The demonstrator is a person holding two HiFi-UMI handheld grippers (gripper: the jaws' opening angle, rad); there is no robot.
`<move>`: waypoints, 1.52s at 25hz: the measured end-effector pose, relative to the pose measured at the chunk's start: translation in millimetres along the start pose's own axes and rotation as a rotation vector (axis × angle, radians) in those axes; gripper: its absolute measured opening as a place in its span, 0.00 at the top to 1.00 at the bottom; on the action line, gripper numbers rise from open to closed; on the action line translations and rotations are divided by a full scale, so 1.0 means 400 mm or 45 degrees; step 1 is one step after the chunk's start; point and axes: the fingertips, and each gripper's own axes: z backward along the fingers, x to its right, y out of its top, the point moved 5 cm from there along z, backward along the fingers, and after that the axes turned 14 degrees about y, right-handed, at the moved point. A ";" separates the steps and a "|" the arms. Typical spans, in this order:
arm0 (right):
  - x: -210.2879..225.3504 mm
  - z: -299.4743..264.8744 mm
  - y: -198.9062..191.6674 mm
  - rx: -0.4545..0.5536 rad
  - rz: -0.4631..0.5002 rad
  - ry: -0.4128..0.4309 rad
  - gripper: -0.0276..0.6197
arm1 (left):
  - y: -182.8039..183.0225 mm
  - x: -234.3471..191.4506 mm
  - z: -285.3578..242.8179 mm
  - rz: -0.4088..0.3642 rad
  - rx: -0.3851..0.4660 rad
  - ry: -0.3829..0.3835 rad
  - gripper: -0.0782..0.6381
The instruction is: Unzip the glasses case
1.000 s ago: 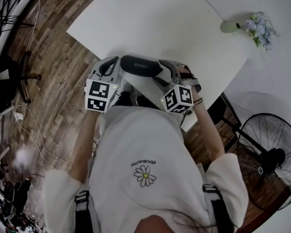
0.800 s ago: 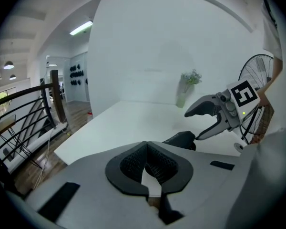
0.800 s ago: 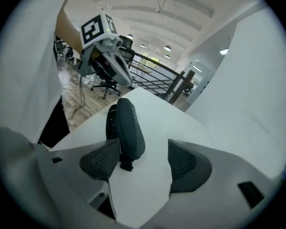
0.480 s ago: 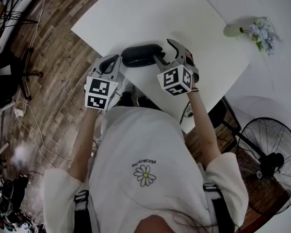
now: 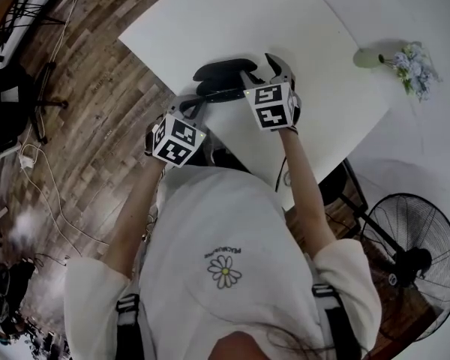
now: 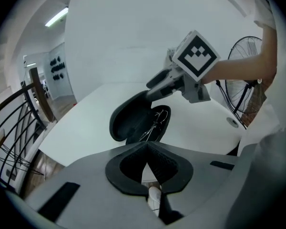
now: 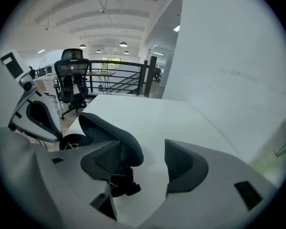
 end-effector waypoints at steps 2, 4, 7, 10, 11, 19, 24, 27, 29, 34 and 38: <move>0.004 0.002 -0.001 -0.003 -0.019 -0.014 0.53 | -0.009 0.014 -0.002 -0.032 -0.017 -0.015 0.87; 0.006 0.005 0.000 0.002 -0.047 -0.020 0.53 | -0.018 0.024 -0.004 -0.043 -0.031 -0.027 0.87; 0.003 0.008 0.003 0.002 -0.068 -0.011 0.53 | -0.021 0.023 -0.005 -0.030 -0.034 -0.029 0.87; -0.010 0.018 0.005 -0.002 0.022 0.003 0.53 | -0.011 0.016 -0.003 -0.022 -0.015 -0.019 0.87; -0.018 0.026 0.006 -0.008 0.068 0.002 0.53 | -0.007 0.014 -0.001 -0.022 -0.007 -0.015 0.87; -0.060 0.155 0.047 0.133 0.139 0.056 0.53 | 0.131 -0.044 0.092 0.058 0.213 0.000 0.87; 0.000 0.282 0.149 0.459 -0.008 -0.107 0.53 | 0.289 -0.127 0.157 0.197 0.484 0.064 0.87; 0.034 0.343 0.183 0.598 -0.052 -0.302 0.53 | 0.365 -0.187 0.169 0.341 0.670 0.212 0.87; 0.043 0.377 0.193 0.678 -0.105 -0.388 0.53 | 0.409 -0.208 0.184 0.401 0.809 0.306 0.87; 0.043 0.456 0.209 0.851 -0.188 -0.476 0.86 | 0.471 -0.200 0.240 0.456 1.037 0.384 0.87; 0.028 0.479 0.204 0.882 -0.171 -0.495 0.94 | 0.497 -0.189 0.280 0.514 1.114 0.441 0.87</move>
